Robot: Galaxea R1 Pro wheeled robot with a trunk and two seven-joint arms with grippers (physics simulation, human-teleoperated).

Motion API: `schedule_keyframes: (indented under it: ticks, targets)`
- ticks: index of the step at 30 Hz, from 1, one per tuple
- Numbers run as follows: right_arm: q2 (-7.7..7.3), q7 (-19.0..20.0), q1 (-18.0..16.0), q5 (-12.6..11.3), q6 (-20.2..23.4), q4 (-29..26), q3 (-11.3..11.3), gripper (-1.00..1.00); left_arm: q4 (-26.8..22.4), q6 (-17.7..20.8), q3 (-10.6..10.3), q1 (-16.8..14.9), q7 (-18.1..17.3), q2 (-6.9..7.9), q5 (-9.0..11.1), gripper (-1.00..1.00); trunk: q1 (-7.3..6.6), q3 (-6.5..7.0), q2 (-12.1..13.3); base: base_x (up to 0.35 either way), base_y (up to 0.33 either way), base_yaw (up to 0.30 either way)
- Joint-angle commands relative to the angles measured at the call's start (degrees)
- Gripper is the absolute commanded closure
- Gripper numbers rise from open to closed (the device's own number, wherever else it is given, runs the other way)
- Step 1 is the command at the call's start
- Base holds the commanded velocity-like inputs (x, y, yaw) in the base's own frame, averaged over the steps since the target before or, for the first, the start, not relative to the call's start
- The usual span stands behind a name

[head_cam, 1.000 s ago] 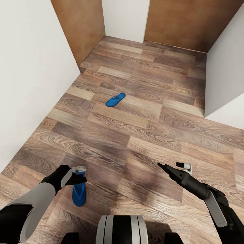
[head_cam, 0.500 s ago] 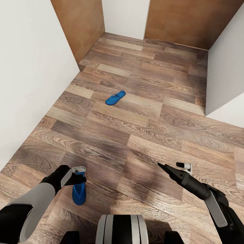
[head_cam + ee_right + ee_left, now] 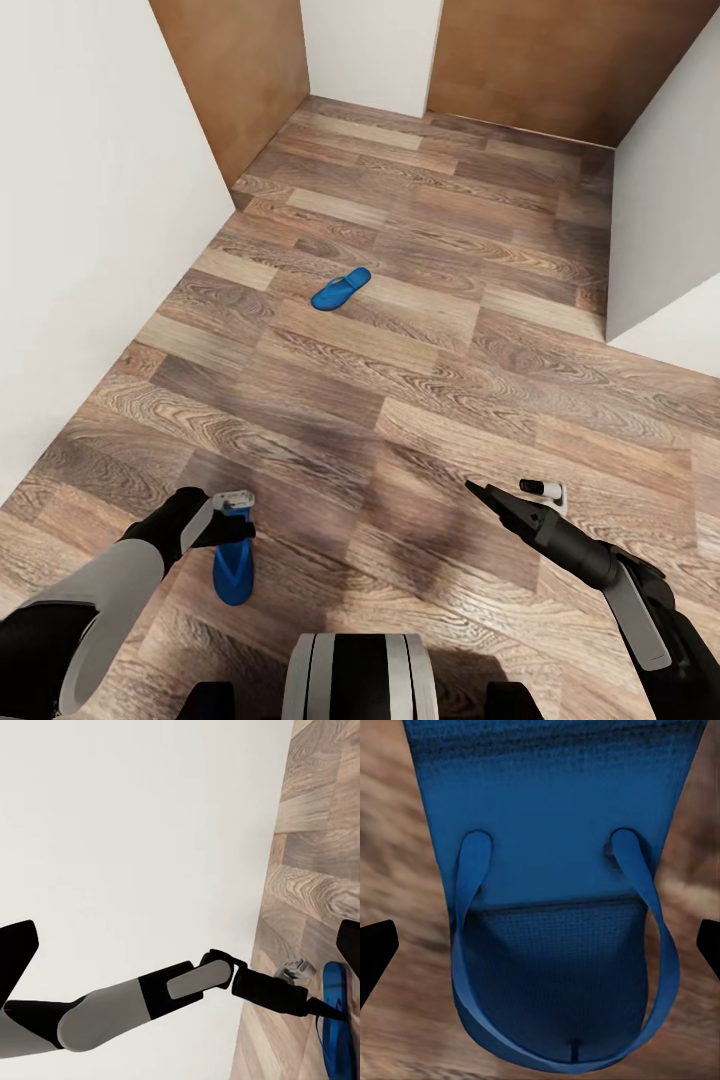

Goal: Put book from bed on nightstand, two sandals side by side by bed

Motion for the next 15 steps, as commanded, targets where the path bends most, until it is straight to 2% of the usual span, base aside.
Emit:
schedule_keyframes:
  ticks: [1,2,15]
  targets:
    - [-0.01,0.03,-0.01,-0.24,0.47,0.00,-0.01,-1.00,-0.06,0.24,-0.48,-0.01,0.00,0.03,0.43,-1.00,-0.01,-0.03,-0.01,0.000,0.000,0.000]
    - [-0.01,0.03,-0.01,-0.25,0.47,0.00,-0.01,-1.00,-0.04,0.23,-0.48,-0.01,0.00,0.01,0.41,1.00,-0.01,-0.03,-0.01,0.000,0.000,0.000]
    - [-0.01,-0.04,-0.01,-0.18,0.47,0.01,0.01,-1.00,0.09,-1.34,-0.15,-0.01,0.10,-0.09,0.88,1.00,-0.01,-0.03,-0.01,0.000,0.000,0.000]
